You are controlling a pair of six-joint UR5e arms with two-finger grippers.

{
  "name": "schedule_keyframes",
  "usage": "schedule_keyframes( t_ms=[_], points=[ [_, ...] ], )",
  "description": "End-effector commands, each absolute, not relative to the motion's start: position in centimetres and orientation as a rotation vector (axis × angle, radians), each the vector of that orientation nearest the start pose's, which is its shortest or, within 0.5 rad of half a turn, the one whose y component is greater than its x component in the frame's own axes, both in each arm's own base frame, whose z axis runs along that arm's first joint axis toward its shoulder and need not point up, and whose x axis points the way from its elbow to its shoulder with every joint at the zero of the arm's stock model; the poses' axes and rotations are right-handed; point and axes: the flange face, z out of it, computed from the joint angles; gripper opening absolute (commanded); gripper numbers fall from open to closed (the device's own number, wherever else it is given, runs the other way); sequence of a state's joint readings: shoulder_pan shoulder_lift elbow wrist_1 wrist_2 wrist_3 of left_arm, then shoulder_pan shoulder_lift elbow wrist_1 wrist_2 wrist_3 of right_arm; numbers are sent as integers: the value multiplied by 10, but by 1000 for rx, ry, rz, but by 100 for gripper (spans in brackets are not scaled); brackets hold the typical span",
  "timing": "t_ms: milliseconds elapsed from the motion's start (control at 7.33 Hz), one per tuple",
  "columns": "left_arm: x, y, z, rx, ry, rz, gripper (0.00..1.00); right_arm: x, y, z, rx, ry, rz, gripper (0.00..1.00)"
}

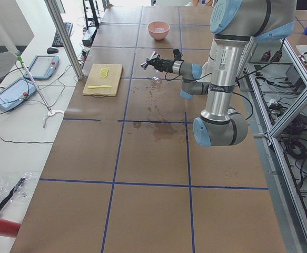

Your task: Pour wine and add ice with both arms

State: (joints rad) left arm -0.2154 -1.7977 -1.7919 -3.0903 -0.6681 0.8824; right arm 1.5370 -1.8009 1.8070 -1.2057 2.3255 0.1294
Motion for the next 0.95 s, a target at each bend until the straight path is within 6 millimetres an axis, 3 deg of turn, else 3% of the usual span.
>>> schedule_keyframes(
  t_ms=[0, 273, 682, 818],
  points=[
    [371, -296, 355, 1884, -115, 697, 0, 51, -416, 605, 291, -772, -50, 100],
    [329, -286, 406, 1887, -104, 710, 0, 51, -417, 604, 294, -772, -52, 100],
    [259, -265, 478, 1846, 182, 639, 0, 51, -417, 604, 295, -770, -53, 100],
    [258, -264, 486, 1808, 304, 551, 0, 51, -417, 602, 298, -770, -54, 100]
  ],
)
